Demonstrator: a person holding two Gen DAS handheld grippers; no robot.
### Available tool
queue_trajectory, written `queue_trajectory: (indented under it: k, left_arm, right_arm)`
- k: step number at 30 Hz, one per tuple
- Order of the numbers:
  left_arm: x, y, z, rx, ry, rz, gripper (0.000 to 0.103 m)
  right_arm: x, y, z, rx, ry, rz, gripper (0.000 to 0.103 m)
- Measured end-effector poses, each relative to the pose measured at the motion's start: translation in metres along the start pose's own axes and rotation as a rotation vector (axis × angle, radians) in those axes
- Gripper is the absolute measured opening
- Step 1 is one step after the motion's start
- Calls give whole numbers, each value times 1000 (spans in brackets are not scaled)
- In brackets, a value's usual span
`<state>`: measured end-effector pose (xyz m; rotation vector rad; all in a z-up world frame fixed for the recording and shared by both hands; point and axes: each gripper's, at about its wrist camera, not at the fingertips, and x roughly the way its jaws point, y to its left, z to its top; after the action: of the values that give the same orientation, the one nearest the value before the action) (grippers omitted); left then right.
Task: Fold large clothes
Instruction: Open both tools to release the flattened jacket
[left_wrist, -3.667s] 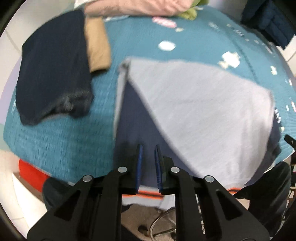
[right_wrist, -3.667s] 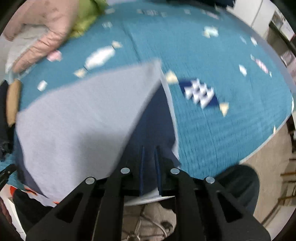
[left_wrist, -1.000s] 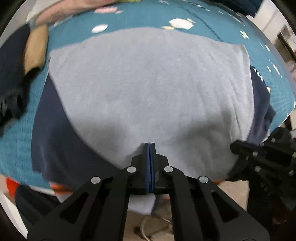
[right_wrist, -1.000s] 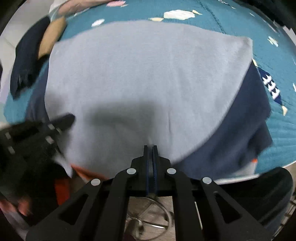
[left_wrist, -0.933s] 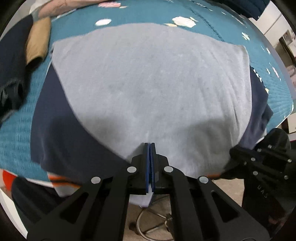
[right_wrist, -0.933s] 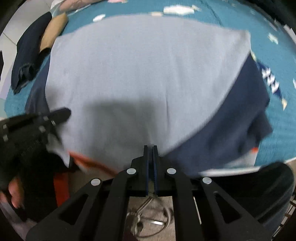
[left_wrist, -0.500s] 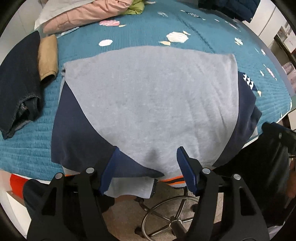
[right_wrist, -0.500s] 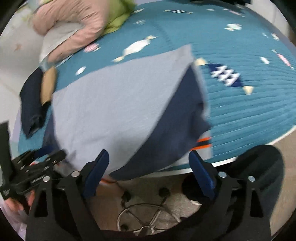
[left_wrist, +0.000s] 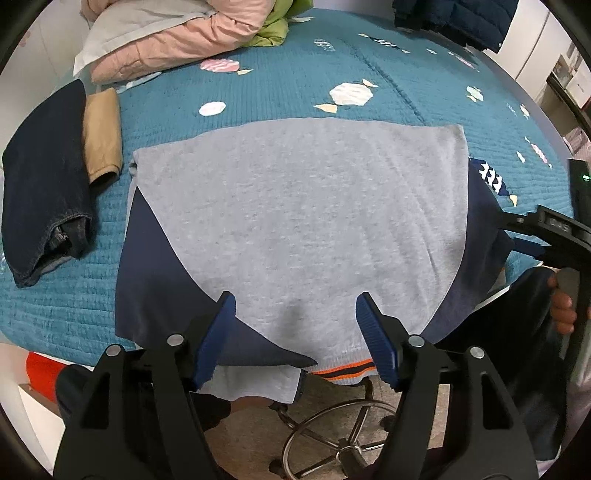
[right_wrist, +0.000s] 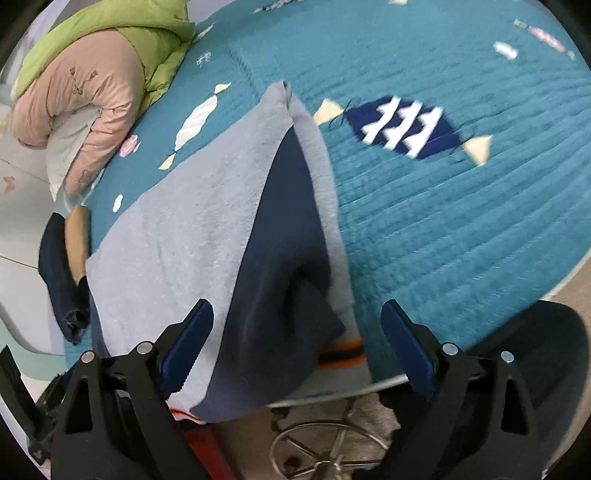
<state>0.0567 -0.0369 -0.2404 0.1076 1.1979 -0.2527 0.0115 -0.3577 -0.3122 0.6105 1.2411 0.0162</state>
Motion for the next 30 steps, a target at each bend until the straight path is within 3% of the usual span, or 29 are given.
queue_trajectory:
  k: [6,8,11,15,19,22,25,27,28,30]
  left_arm:
    - [0,-4,-1,6,5,-3,75]
    - [1,-5,-1,8,12,-1,75]
    - [4,-6,-2,3,26,3,75]
    - [9,-6,-2,-1,44,17,75]
    - [19,-4,-4,-17,83,21,75]
    - [22,-5,-5,-16,94,17,75]
    - [21,-8,-5,-1,90,40,75]
    - [21,-7,-5,-7,87,37,75]
    - [21,-7,-4,-11,89,34,75]
    - [25,-7,-3,-18,99,36,75]
  right_arm:
    - [22,-19,7,48,49,189,92]
    - [17,-25,8,68,61,328,92]
    - [14,-39,8,125,69,433,92]
    - [8,-47,8,164,91,638,92]
    - [9,-45,9,157,96,614,94]
    - [28,-37,13,189,120,434,93]
    - [26,-10,12,78,101,316,94]
    - [24,4,8,-1,91,286,92]
    - [24,6,7,-21,94,291,90]
    - [20,6,4,-11,85,251,75]
